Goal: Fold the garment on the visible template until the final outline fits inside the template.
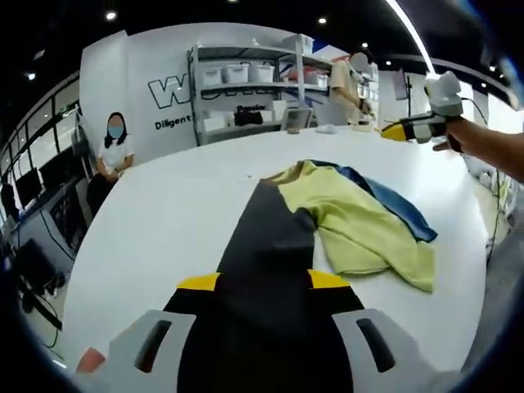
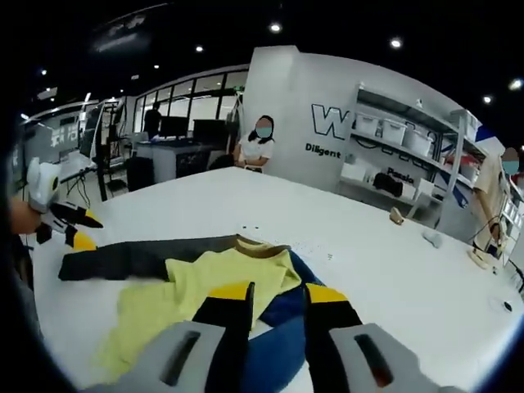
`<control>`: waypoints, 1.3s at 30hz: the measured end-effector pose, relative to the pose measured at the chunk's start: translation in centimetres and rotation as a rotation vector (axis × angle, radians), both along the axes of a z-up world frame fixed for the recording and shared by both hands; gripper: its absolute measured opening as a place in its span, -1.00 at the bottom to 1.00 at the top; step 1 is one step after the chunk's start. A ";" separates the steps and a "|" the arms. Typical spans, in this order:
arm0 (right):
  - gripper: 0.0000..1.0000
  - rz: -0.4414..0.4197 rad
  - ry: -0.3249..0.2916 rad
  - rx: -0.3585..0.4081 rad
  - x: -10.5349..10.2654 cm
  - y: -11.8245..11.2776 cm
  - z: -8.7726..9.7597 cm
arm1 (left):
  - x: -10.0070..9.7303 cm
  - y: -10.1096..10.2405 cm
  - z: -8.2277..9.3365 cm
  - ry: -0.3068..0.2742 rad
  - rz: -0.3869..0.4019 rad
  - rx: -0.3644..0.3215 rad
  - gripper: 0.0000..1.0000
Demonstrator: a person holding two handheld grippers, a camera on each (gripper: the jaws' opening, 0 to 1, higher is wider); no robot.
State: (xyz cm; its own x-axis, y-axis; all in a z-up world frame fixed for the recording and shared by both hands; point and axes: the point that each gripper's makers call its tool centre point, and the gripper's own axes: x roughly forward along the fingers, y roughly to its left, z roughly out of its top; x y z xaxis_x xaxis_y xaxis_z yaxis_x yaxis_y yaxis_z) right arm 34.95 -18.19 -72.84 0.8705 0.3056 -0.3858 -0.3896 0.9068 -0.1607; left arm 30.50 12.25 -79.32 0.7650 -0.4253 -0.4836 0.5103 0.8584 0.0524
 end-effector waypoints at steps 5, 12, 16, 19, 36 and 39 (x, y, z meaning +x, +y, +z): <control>-0.46 0.065 0.042 -0.015 -4.1 1.9 -1.7 | -2.4 0.3 0.3 0.008 0.008 -0.022 -0.17; -0.39 0.152 0.107 -0.041 -9.1 5.1 -4.3 | -5.4 0.6 0.2 0.021 0.019 -0.038 -0.03; -0.40 0.192 0.141 -0.051 -11.0 6.8 -5.4 | -6.9 0.6 -0.3 0.042 0.019 -0.047 0.02; -0.42 0.210 0.153 -0.060 -12.1 7.7 -5.8 | -7.9 0.7 -0.4 0.057 0.027 -0.056 0.03; -0.52 0.293 0.231 -0.150 -14.1 9.6 -9.3 | -10.2 2.2 -4.5 0.225 0.050 0.022 -0.04; -0.57 0.296 0.241 -0.166 -13.6 9.4 -9.8 | -10.8 2.1 -5.7 0.283 0.044 0.033 -0.06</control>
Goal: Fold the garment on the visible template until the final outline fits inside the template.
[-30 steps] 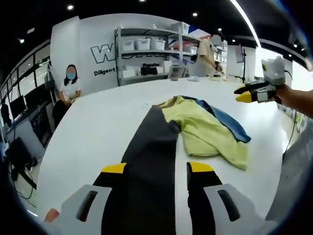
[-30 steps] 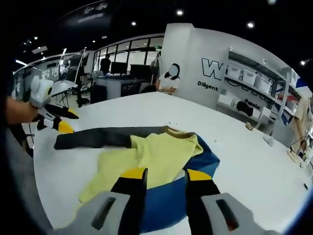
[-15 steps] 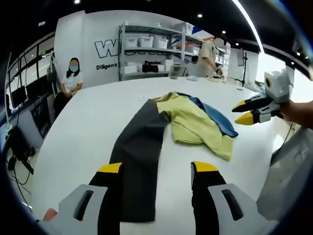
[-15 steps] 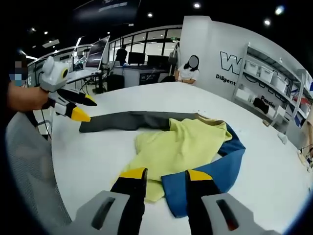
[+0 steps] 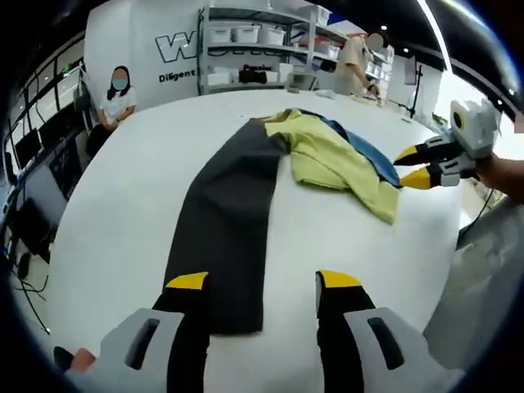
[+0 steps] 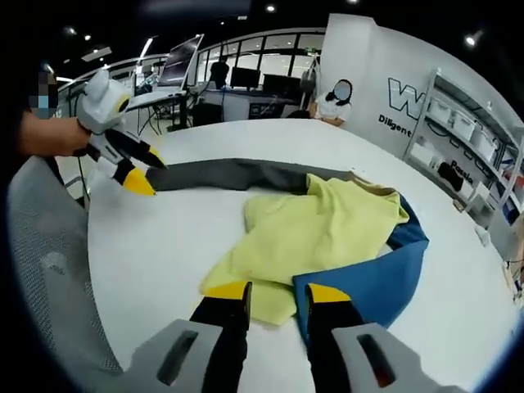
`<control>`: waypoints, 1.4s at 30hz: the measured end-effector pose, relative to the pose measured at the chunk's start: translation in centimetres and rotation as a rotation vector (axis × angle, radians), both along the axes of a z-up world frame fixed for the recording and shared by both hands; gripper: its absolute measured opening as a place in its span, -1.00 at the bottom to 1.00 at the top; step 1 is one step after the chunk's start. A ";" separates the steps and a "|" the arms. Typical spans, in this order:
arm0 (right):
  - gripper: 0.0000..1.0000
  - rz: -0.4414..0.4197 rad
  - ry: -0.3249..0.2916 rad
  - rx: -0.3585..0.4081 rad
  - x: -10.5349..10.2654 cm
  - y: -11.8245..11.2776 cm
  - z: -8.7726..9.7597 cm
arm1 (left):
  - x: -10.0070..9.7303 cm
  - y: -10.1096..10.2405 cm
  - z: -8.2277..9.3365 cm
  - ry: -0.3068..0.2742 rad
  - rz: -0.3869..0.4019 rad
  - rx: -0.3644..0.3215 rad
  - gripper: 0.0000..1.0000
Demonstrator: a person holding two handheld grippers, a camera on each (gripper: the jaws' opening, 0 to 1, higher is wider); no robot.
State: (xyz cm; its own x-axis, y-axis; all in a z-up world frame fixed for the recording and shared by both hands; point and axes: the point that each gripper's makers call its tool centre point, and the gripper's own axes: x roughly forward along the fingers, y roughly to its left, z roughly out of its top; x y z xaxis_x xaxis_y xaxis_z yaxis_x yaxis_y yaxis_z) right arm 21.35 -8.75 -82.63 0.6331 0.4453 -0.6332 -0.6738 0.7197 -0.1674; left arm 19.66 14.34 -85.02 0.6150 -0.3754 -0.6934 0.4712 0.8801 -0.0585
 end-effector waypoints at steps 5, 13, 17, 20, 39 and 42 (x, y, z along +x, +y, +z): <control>-0.61 -0.007 0.035 -0.027 0.8 -0.5 -1.4 | -0.5 0.5 -1.2 0.049 -0.002 0.032 -0.14; -0.67 -0.006 0.041 -0.046 1.8 -0.3 -2.5 | -0.5 0.8 -1.1 0.051 0.005 0.045 -0.24; -0.73 -0.005 0.040 -0.069 2.4 -0.5 -3.0 | -0.5 0.7 -1.2 0.046 -0.005 0.056 -0.21; -0.78 -0.003 0.043 -0.086 2.6 -0.8 -3.4 | -0.4 0.8 -1.2 0.043 -0.003 0.056 -0.23; -1.00 -0.020 0.025 -0.056 2.4 -2.1 -1.7 | -0.3 1.0 -1.2 0.033 -0.008 0.069 -0.26; -1.00 -0.028 0.004 -0.039 2.4 -2.4 -0.4 | -0.3 1.1 -1.2 0.035 -0.005 0.068 -0.30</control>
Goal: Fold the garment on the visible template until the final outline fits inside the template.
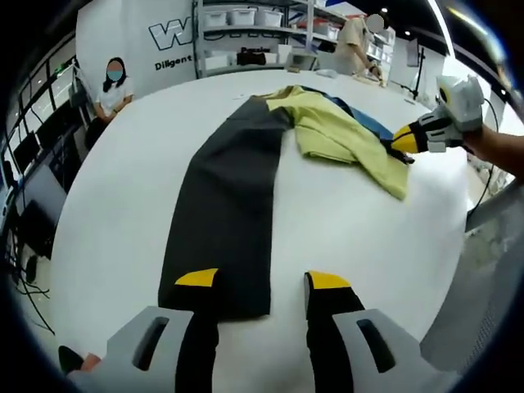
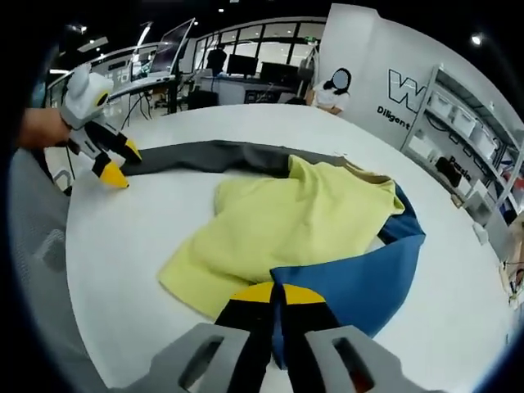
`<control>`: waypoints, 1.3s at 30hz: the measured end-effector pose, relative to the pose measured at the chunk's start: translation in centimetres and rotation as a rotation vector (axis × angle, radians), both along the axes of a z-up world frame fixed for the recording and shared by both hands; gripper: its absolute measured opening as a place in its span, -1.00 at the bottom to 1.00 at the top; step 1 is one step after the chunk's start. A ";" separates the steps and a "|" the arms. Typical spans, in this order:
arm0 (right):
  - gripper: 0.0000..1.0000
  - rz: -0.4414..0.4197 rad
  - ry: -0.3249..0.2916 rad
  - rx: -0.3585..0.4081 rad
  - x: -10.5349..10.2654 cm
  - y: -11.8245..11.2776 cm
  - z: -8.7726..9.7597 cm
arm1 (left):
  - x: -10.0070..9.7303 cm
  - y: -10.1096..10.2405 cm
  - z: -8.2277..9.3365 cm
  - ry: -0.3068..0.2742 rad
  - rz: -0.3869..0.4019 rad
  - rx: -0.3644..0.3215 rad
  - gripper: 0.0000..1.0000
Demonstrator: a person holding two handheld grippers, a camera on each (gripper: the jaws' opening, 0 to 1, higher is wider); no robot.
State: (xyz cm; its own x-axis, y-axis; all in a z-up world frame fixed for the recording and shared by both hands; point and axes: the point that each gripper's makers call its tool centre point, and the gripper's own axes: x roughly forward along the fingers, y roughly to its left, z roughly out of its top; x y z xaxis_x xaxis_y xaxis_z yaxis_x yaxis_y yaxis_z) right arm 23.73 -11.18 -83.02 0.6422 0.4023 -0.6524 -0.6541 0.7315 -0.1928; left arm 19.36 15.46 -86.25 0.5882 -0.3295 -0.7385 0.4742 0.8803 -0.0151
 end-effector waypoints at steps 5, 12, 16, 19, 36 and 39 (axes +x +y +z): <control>-1.00 -0.034 -0.047 0.037 0.4 -1.3 2.6 | 0.2 1.1 0.0 0.019 0.021 -0.003 -0.53; -1.00 -0.087 -0.098 0.062 1.2 -3.6 4.9 | 0.2 2.9 0.0 0.013 0.029 0.019 -0.98; -1.00 -0.119 -0.112 0.096 1.6 -4.8 6.0 | 0.3 3.1 0.0 0.005 0.027 0.001 -1.00; -1.00 -0.144 -0.126 0.101 2.1 -5.9 6.5 | 0.4 3.2 -0.1 0.002 0.012 0.015 -1.00; -1.00 -0.414 -0.251 0.135 7.2 -18.7 12.4 | 1.1 3.9 -0.1 0.022 -0.008 0.059 -1.00; -1.00 -0.449 -0.256 0.135 7.4 -20.2 12.4 | 1.3 4.1 -0.1 0.021 -0.011 0.067 -1.00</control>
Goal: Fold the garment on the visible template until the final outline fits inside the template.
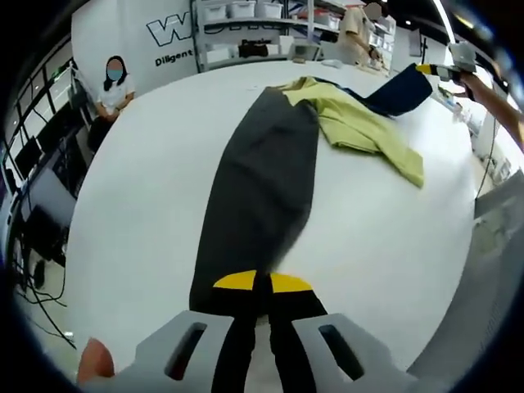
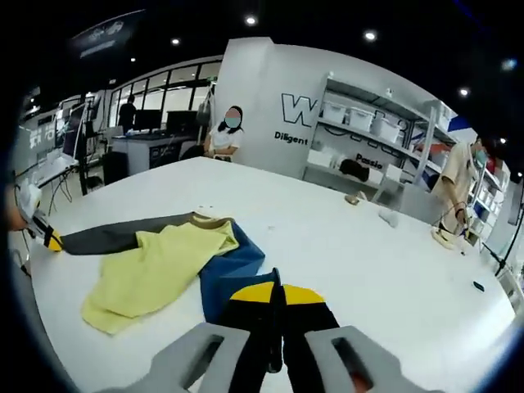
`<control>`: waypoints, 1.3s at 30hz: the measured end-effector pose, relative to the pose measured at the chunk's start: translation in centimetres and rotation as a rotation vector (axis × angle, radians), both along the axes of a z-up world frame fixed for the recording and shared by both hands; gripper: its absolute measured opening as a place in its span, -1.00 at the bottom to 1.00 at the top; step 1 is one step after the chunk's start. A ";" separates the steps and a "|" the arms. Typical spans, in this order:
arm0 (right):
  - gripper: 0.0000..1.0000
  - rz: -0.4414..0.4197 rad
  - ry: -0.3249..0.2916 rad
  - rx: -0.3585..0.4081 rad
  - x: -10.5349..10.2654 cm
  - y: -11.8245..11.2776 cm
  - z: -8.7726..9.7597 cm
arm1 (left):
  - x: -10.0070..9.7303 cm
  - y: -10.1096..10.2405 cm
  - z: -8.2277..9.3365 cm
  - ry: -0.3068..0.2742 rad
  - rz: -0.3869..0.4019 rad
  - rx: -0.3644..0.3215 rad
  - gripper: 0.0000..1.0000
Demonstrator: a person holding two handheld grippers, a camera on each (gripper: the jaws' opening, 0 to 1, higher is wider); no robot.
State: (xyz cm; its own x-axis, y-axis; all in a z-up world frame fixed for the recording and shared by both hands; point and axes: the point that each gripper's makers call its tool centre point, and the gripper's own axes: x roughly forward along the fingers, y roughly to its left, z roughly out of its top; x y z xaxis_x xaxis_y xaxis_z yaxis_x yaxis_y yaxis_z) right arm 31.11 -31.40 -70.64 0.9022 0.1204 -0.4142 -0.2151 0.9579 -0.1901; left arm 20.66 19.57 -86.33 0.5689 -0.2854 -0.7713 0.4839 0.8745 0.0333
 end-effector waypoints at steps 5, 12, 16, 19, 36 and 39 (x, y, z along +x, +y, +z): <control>-1.00 -0.064 -0.004 0.000 0.2 -2.3 -0.4 | 0.2 0.5 0.1 -0.005 0.009 0.010 -1.00; -1.00 -0.149 -0.013 -0.006 0.8 -6.5 -0.3 | 0.5 1.2 0.1 0.001 0.012 0.030 -1.00; -1.00 -0.190 -0.009 -0.006 1.4 -8.9 -0.6 | 0.8 1.7 0.0 0.006 0.015 0.042 -1.00; -1.00 -0.216 -0.010 -0.015 1.8 -10.4 -0.8 | 0.8 1.9 0.0 0.010 0.019 0.049 -1.00; -1.00 -0.339 0.081 -0.019 1.9 -17.2 -5.9 | 1.6 3.4 -0.2 0.025 0.041 0.097 -1.00; -1.00 -0.375 0.128 -0.025 1.3 -18.4 -7.4 | 1.8 3.9 -0.3 0.027 0.049 0.101 -1.00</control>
State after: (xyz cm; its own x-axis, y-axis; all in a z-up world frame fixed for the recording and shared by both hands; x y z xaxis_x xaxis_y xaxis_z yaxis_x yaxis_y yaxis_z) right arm 32.43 -49.78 -78.04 0.8224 -0.2193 -0.5250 0.1256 0.9700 -0.2084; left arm 22.51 23.42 -86.66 0.5591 -0.1776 -0.8098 0.4422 0.8901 0.1101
